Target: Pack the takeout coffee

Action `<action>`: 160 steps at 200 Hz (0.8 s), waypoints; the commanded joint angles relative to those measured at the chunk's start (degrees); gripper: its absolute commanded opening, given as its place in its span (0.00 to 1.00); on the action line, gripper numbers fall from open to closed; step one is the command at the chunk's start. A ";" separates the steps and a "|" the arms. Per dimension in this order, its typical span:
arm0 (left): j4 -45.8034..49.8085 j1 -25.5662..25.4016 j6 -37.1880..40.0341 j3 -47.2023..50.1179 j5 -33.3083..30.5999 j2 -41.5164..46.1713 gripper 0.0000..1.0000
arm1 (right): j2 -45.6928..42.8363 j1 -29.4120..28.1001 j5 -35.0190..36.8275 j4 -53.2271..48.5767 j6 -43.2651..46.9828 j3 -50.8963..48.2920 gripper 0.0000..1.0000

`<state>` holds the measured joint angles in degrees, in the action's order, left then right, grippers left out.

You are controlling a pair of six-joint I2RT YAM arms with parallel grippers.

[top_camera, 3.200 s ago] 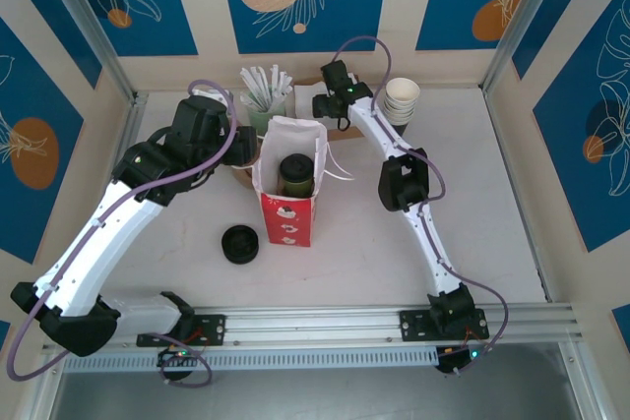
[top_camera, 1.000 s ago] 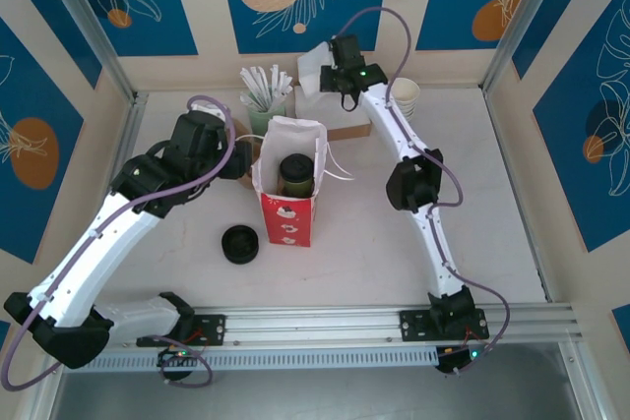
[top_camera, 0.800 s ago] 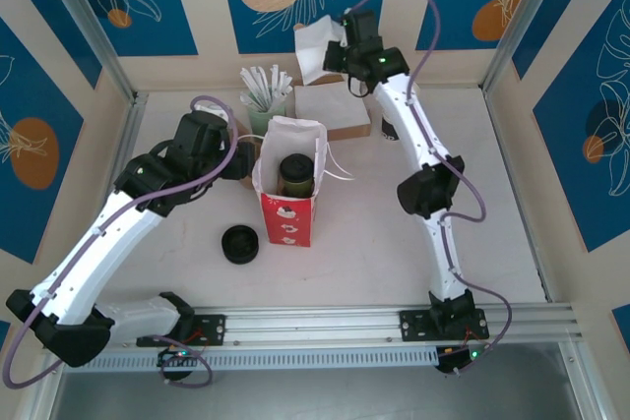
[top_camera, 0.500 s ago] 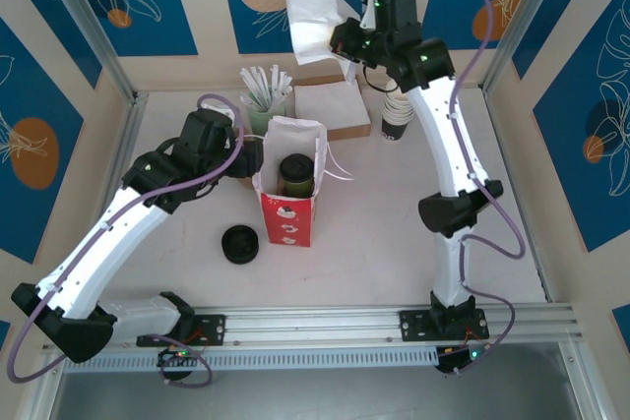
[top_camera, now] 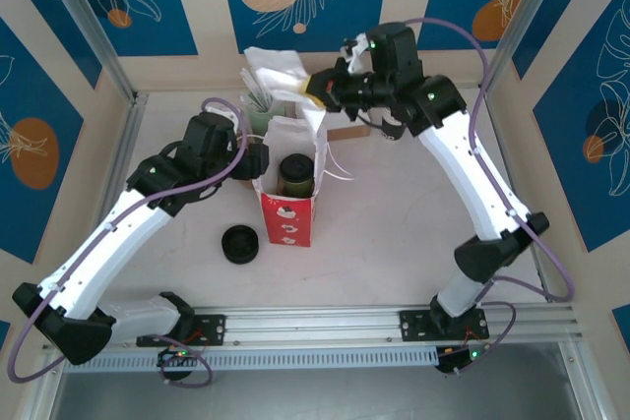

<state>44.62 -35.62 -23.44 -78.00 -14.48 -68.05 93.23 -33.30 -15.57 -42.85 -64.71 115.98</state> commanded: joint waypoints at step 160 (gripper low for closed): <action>-7.52 1.61 -1.47 9.44 3.88 2.84 0.63 | -12.52 -11.44 17.31 12.07 -7.75 -32.10 0.00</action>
<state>38.92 -34.87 -24.08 -69.12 -11.90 -66.04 81.54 -43.05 -5.41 -26.22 -76.53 83.07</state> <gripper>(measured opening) 0.633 0.053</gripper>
